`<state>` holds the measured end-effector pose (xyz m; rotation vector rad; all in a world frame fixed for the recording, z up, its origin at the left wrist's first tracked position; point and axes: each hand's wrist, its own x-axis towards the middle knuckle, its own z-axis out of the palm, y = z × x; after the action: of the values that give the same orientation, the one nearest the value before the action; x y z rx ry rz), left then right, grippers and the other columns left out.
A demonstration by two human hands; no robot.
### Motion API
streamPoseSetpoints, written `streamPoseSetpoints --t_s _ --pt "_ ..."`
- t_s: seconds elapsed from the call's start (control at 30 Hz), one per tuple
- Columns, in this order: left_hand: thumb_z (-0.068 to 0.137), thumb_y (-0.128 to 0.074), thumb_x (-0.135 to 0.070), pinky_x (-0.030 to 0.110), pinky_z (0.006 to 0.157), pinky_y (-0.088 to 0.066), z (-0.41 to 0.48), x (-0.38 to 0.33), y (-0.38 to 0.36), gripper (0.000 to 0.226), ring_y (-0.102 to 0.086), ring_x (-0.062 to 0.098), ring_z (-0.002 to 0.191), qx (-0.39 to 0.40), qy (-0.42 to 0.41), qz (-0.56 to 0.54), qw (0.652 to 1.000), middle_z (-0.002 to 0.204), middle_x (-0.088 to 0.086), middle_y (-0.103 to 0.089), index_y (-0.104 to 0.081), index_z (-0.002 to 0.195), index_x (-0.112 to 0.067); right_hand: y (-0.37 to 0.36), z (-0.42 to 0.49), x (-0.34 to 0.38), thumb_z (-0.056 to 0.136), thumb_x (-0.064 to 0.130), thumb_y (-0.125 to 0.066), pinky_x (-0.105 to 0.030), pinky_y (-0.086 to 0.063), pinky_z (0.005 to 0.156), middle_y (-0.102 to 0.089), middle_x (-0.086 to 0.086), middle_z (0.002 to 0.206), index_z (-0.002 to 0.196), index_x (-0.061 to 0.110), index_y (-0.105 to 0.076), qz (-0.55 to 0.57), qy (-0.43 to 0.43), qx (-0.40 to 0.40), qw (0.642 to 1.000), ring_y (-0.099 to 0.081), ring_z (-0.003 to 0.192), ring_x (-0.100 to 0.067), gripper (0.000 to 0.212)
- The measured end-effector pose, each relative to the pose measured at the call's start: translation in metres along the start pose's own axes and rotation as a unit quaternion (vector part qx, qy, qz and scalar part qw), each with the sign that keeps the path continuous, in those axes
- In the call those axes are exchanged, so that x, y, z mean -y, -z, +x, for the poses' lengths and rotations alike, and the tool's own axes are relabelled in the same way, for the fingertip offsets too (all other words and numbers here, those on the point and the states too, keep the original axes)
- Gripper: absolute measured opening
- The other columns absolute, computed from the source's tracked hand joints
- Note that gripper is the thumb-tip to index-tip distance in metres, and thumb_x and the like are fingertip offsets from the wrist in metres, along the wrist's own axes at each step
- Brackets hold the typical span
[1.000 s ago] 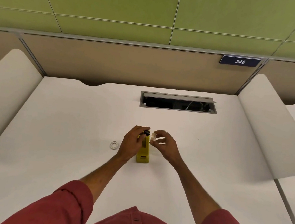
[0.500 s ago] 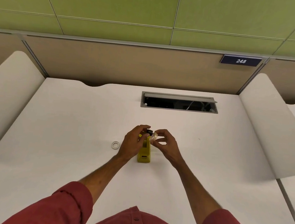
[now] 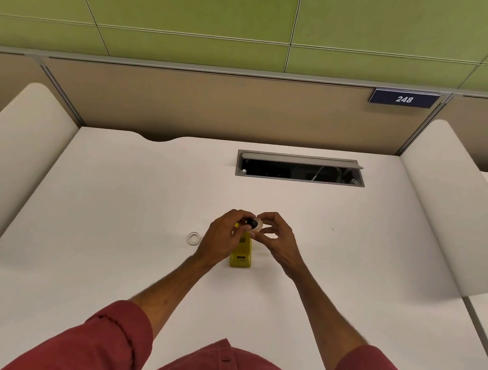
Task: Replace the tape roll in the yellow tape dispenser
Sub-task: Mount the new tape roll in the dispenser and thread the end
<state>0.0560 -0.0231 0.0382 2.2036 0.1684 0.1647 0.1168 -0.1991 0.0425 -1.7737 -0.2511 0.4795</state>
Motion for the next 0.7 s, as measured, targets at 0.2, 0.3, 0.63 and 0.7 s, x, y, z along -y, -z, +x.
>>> streamPoseSetpoints --t_s 0.2,0.3,0.63,0.7 --pt "0.105 -0.064 -0.006 0.043 0.098 -0.064 0.0 0.001 0.002 0.03 -0.071 0.02 0.115 0.015 -0.036 0.045 0.998 0.126 0.0 -0.072 -0.07 0.133 -0.015 0.0 0.0 0.0 0.088 0.017 -0.09 -0.041 -0.061 0.099 -0.075 0.0 0.124 0.122 0.014 -0.068 -0.019 0.001 -0.005 1.0 -0.073 0.109 -0.029 0.041" --pt "0.105 -0.063 -0.009 0.042 0.099 -0.064 -0.001 0.003 0.001 0.032 -0.072 0.019 0.116 0.012 -0.028 0.062 0.998 0.128 0.0 -0.073 -0.069 0.136 -0.015 -0.002 0.001 0.003 0.089 0.018 -0.089 -0.043 -0.063 0.092 -0.074 0.002 0.124 0.123 0.016 -0.068 -0.061 0.01 0.001 0.998 -0.075 0.104 -0.027 0.04" --pt "0.106 -0.065 -0.02 0.043 0.101 -0.064 -0.006 0.015 -0.001 0.027 -0.075 0.018 0.112 -0.012 0.044 0.058 0.997 0.125 -0.004 -0.077 -0.07 0.132 -0.019 -0.014 0.016 0.012 0.09 0.014 -0.083 -0.046 -0.06 0.097 -0.077 0.007 0.119 0.123 0.018 -0.068 -0.198 0.038 0.04 0.979 -0.073 0.106 -0.021 0.036" --pt "0.105 -0.066 -0.017 0.043 0.1 -0.064 -0.007 0.018 -0.002 0.026 -0.075 0.018 0.111 -0.018 0.05 0.044 0.998 0.124 -0.003 -0.076 -0.071 0.131 -0.017 -0.016 0.018 0.013 0.09 0.01 -0.082 -0.048 -0.061 0.097 -0.078 0.003 0.118 0.122 0.015 -0.069 -0.199 0.037 0.047 0.978 -0.075 0.106 -0.025 0.036"
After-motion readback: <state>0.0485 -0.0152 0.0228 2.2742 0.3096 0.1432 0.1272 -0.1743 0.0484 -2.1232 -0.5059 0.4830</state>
